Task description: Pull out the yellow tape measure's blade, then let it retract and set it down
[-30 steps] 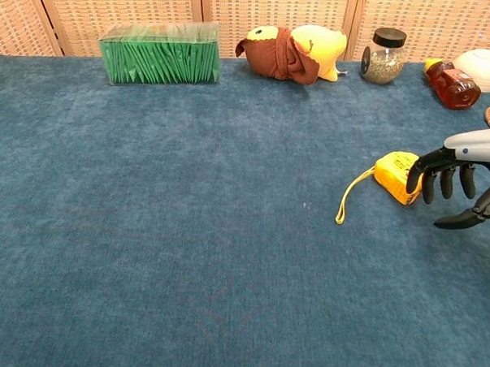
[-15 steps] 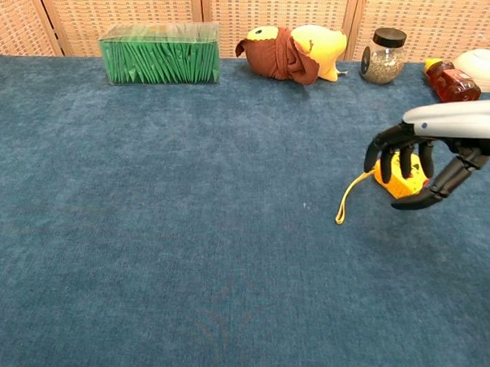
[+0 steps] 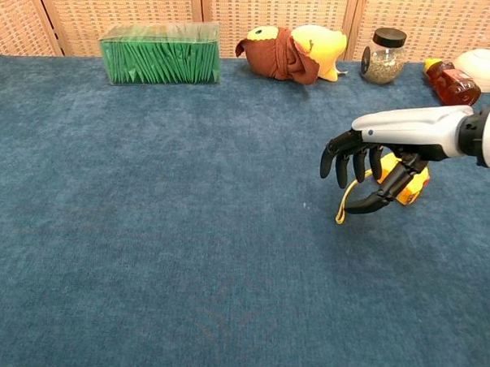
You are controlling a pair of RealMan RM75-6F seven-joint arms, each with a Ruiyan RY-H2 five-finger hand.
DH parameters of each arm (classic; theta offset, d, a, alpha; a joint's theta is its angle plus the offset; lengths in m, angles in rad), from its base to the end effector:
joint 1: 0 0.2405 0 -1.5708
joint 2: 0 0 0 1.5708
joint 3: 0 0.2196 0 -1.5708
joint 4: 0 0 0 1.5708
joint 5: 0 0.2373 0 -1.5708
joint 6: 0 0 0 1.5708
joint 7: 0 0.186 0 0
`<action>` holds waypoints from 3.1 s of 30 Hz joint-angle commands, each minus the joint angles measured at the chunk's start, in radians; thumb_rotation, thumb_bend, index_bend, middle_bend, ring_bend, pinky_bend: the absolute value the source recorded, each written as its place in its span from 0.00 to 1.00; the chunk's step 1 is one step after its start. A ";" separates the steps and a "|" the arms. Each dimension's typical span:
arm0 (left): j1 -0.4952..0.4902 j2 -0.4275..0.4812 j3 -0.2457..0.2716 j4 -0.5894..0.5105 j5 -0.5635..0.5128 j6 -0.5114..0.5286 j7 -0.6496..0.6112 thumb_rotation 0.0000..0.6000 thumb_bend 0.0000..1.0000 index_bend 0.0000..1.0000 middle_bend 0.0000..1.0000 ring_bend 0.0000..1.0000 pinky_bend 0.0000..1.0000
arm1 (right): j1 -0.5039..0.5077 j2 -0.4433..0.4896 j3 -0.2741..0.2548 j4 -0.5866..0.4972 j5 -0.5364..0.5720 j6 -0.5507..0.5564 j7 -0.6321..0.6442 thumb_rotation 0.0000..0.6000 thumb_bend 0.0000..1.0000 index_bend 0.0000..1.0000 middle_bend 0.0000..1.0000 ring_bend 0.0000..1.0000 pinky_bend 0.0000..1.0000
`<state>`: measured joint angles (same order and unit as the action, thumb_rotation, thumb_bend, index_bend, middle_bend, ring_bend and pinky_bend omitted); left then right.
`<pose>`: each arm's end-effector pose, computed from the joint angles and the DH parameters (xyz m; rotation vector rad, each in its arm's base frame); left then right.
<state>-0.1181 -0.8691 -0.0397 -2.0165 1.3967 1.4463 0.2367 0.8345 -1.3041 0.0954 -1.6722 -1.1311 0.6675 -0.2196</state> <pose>-0.2354 0.2208 0.1441 -1.4106 -0.9066 -0.7890 -0.1109 -0.3316 -0.0604 2.1952 -1.0594 0.7313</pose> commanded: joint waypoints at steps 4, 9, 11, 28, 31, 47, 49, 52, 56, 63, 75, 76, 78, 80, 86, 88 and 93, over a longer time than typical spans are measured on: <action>0.003 -0.001 0.001 0.006 -0.001 0.000 -0.007 1.00 0.27 0.51 0.51 0.38 0.38 | 0.028 -0.052 0.002 0.063 0.022 -0.011 -0.010 0.64 0.29 0.25 0.36 0.39 0.37; 0.006 -0.001 0.002 0.010 -0.001 0.000 -0.008 1.00 0.27 0.51 0.51 0.38 0.38 | 0.047 -0.080 0.001 0.115 0.038 -0.022 -0.013 0.65 0.29 0.25 0.36 0.39 0.37; 0.008 0.000 0.002 0.010 -0.003 0.002 -0.008 1.00 0.27 0.51 0.51 0.38 0.38 | 0.050 -0.086 0.000 0.132 0.042 -0.022 -0.013 0.64 0.29 0.25 0.36 0.39 0.37; 0.002 -0.005 -0.002 -0.001 -0.003 -0.007 0.010 1.00 0.27 0.51 0.51 0.38 0.38 | 0.048 -0.085 -0.025 0.237 0.073 -0.016 -0.023 0.65 0.29 0.25 0.37 0.40 0.38; -0.002 -0.008 -0.002 -0.004 -0.006 -0.013 0.016 1.00 0.27 0.51 0.51 0.38 0.38 | 0.041 -0.075 -0.034 0.254 0.084 -0.015 -0.028 0.65 0.29 0.25 0.37 0.40 0.38; -0.022 -0.024 -0.009 -0.018 -0.006 -0.032 0.045 1.00 0.27 0.51 0.51 0.38 0.38 | 0.012 -0.006 -0.058 0.285 0.147 -0.031 -0.026 0.64 0.30 0.26 0.38 0.41 0.39; -0.024 -0.025 -0.009 -0.019 -0.005 -0.035 0.049 1.00 0.27 0.51 0.51 0.38 0.38 | 0.010 0.002 -0.062 0.287 0.152 -0.034 -0.028 0.65 0.30 0.26 0.38 0.41 0.39; -0.026 -0.025 -0.009 -0.022 -0.005 -0.036 0.053 1.00 0.27 0.51 0.51 0.38 0.38 | 0.008 0.014 -0.066 0.292 0.157 -0.037 -0.030 0.64 0.30 0.26 0.38 0.41 0.38; -0.028 -0.026 -0.009 -0.025 -0.005 -0.038 0.056 1.00 0.27 0.51 0.51 0.38 0.38 | 0.001 0.025 -0.063 0.292 0.149 -0.027 -0.023 0.65 0.30 0.26 0.38 0.40 0.37; -0.029 -0.023 -0.010 -0.028 -0.004 -0.035 0.058 1.00 0.27 0.51 0.51 0.38 0.38 | -0.013 0.039 -0.069 0.275 0.125 0.006 -0.040 0.64 0.26 0.24 0.36 0.34 0.34; -0.035 -0.029 -0.011 -0.017 -0.002 -0.042 0.044 1.00 0.27 0.51 0.51 0.38 0.38 | -0.043 0.035 -0.087 0.221 0.186 0.124 -0.183 0.65 0.20 0.23 0.34 0.33 0.33; -0.035 -0.029 -0.011 -0.015 -0.002 -0.043 0.042 1.00 0.27 0.51 0.51 0.38 0.38 | -0.046 0.031 -0.091 0.223 0.193 0.132 -0.199 0.65 0.20 0.23 0.34 0.33 0.33; -0.035 -0.029 -0.010 -0.013 0.000 -0.043 0.040 1.00 0.27 0.51 0.51 0.38 0.38 | -0.049 0.026 -0.091 0.222 0.206 0.139 -0.211 0.65 0.20 0.23 0.34 0.33 0.33; -0.035 -0.028 -0.010 -0.012 -0.001 -0.043 0.038 1.00 0.27 0.51 0.51 0.38 0.38 | -0.053 0.025 -0.090 0.216 0.217 0.142 -0.217 0.65 0.20 0.23 0.34 0.32 0.33; -0.037 -0.029 -0.011 -0.012 0.005 -0.042 0.036 1.00 0.27 0.51 0.51 0.38 0.38 | -0.061 0.020 -0.090 0.210 0.234 0.152 -0.234 0.64 0.20 0.23 0.34 0.33 0.34; -0.037 -0.029 -0.010 -0.012 0.005 -0.042 0.036 1.00 0.27 0.51 0.51 0.38 0.38 | -0.064 0.019 -0.089 0.211 0.238 0.152 -0.235 0.64 0.20 0.23 0.34 0.33 0.34; -0.038 -0.029 -0.010 -0.013 0.008 -0.043 0.036 1.00 0.27 0.51 0.51 0.38 0.38 | -0.073 0.010 -0.088 0.216 0.244 0.158 -0.236 0.64 0.19 0.23 0.34 0.33 0.35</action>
<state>-0.1564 -0.8977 -0.0499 -2.0298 1.4042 1.4033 0.2728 0.7623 -1.2930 0.0072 -1.4567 -0.8870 0.8250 -0.4556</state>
